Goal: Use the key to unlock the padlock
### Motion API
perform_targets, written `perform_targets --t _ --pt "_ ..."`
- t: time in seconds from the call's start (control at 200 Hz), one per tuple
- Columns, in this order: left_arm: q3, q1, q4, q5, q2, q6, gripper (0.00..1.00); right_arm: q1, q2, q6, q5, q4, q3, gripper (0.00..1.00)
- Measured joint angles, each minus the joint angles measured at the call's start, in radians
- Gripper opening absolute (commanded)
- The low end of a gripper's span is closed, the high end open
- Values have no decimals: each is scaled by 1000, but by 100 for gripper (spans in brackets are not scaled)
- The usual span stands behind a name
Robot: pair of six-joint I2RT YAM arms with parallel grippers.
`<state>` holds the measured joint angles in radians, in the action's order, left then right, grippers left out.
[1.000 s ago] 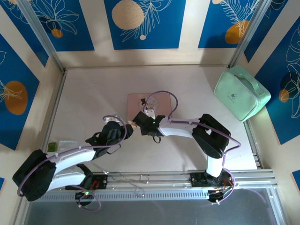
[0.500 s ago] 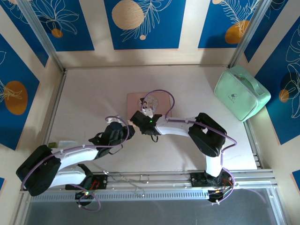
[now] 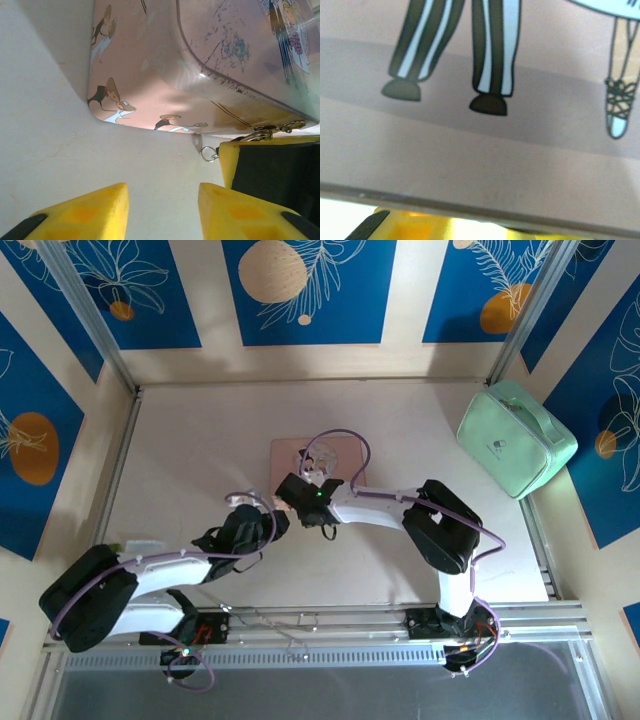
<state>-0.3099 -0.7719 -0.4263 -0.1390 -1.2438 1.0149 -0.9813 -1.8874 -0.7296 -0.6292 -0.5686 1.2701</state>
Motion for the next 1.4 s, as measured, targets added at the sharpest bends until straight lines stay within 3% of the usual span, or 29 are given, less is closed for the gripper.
perform_targets --t 0.135,0.35,0.64,1.401 --pt "5 -37 -72 0 -39 9 57 16 -6 -11 74 -62 45 17" --pt "22 -152 -251 -19 -179 36 45 55 -11 -23 204 -122 65 15" --pt "55 -180 -585 -18 -377 32 47 107 -29 -37 343 -181 100 14" --pt "28 -182 -671 -11 -467 8 35 177 -39 -56 534 -198 127 13"
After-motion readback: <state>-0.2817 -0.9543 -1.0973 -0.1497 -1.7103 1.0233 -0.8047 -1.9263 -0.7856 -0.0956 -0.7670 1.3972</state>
